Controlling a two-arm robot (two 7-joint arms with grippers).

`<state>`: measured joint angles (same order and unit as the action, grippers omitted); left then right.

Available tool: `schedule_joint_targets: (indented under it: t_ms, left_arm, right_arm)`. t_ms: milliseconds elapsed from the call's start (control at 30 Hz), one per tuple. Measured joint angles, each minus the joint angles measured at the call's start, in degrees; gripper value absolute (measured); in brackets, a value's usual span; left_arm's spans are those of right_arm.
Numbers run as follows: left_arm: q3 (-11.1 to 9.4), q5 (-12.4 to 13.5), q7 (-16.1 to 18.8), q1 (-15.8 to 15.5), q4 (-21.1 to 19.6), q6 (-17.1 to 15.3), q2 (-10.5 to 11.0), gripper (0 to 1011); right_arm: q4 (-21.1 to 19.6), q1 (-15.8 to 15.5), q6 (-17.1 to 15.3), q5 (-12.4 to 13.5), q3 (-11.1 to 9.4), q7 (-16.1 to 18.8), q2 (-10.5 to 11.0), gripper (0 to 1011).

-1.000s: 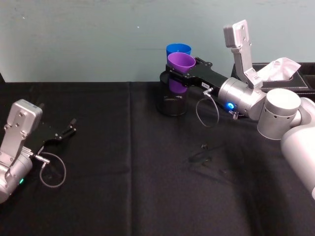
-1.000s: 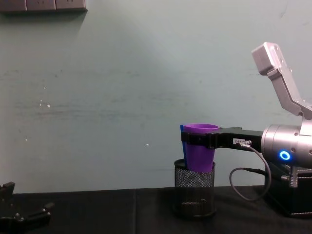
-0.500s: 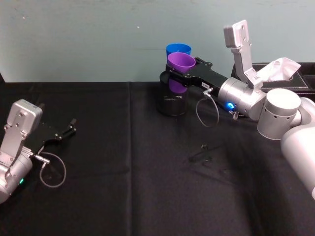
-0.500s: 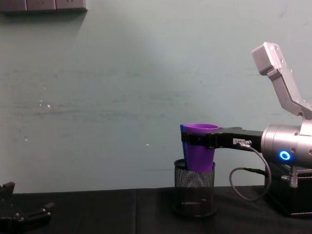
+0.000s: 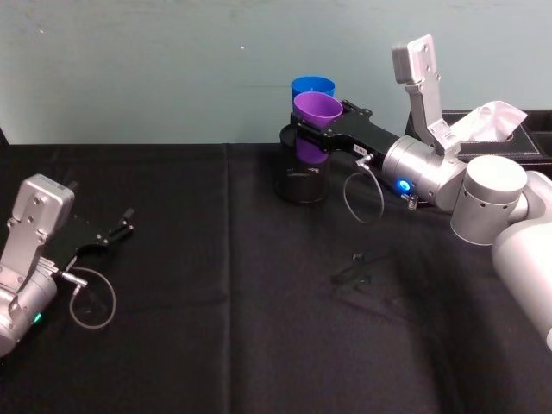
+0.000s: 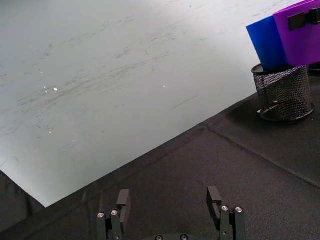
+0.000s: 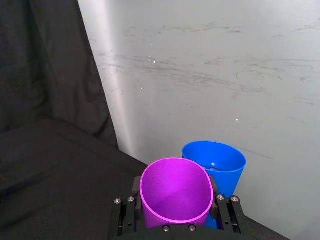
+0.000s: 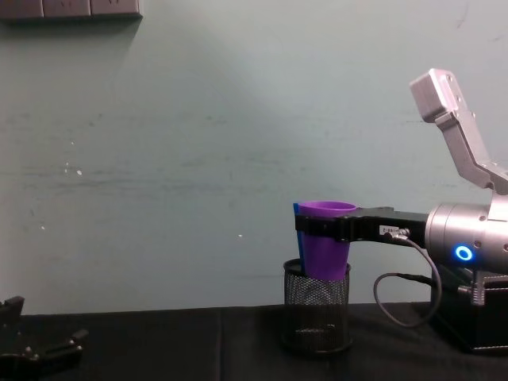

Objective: Pick up one cup with a gripper and tap it against the other cup.

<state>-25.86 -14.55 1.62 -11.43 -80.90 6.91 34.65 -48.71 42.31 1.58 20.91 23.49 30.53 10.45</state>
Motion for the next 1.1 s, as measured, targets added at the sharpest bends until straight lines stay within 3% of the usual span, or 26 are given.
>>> schedule_joint_targets:
  t_ms: [1100]
  left_arm:
    - [0.00, 0.00, 0.00, 0.00, 0.00, 0.00, 0.00, 1000]
  right_arm:
    - [0.00, 0.00, 0.00, 0.00, 0.00, 0.00, 0.00, 726]
